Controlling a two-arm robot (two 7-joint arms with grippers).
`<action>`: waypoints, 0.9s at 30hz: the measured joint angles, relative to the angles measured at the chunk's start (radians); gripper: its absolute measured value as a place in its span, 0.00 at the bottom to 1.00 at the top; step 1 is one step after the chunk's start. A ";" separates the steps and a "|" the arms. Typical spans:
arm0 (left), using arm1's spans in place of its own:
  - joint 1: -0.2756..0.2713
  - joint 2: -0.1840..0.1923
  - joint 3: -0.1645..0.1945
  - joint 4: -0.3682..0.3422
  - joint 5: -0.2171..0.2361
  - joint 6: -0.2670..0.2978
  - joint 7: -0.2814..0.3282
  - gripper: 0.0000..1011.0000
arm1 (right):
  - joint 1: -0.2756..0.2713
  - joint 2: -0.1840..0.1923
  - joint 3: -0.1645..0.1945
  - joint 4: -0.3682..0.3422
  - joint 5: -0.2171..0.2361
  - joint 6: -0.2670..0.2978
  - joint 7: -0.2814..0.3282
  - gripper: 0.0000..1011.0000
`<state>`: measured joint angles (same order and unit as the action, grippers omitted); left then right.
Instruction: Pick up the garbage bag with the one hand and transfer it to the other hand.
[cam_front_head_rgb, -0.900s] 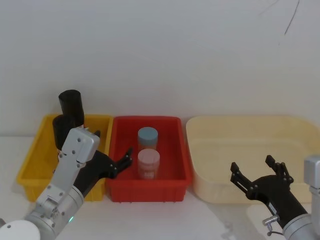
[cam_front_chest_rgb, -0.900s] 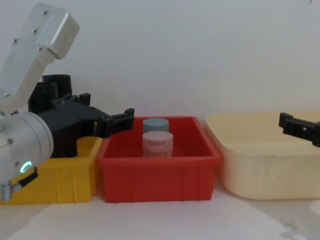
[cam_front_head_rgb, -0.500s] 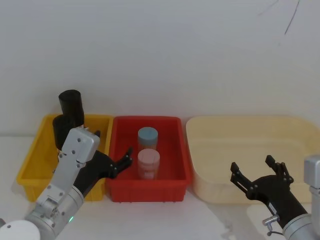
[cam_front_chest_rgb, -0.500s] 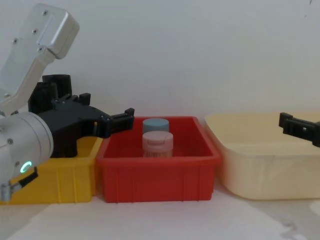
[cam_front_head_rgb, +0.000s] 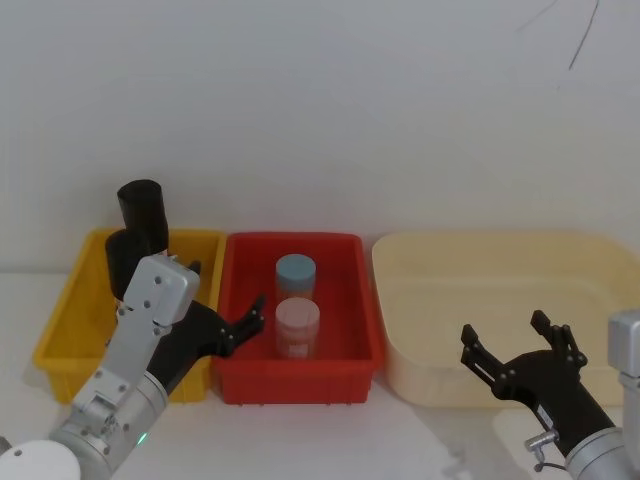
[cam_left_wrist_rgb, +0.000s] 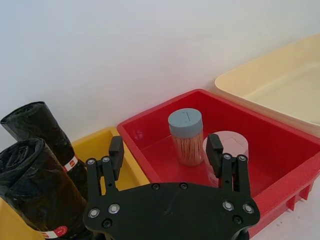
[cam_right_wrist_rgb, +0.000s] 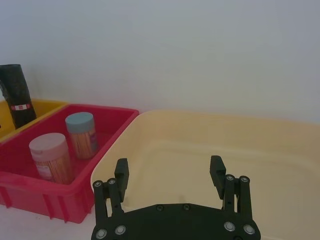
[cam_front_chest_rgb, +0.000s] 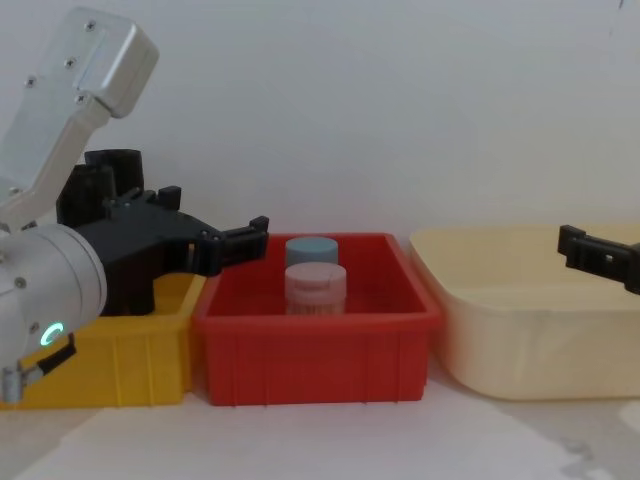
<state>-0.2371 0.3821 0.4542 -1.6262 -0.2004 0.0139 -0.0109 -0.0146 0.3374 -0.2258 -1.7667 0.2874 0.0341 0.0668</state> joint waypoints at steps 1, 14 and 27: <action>0.000 0.000 0.000 0.000 0.000 0.000 0.000 0.99 | 0.000 0.000 0.000 0.000 0.000 0.000 0.000 0.99; -0.002 0.000 0.000 0.000 0.000 0.000 -0.005 0.99 | 0.000 0.001 0.002 -0.003 0.001 0.003 0.005 0.99; -0.051 0.026 -0.020 -0.072 -0.031 0.041 -0.082 0.99 | 0.023 -0.004 0.022 -0.089 0.050 0.087 0.024 0.99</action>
<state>-0.2884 0.4081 0.4337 -1.6981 -0.2315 0.0548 -0.0927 0.0086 0.3332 -0.2043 -1.8553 0.3376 0.1211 0.0913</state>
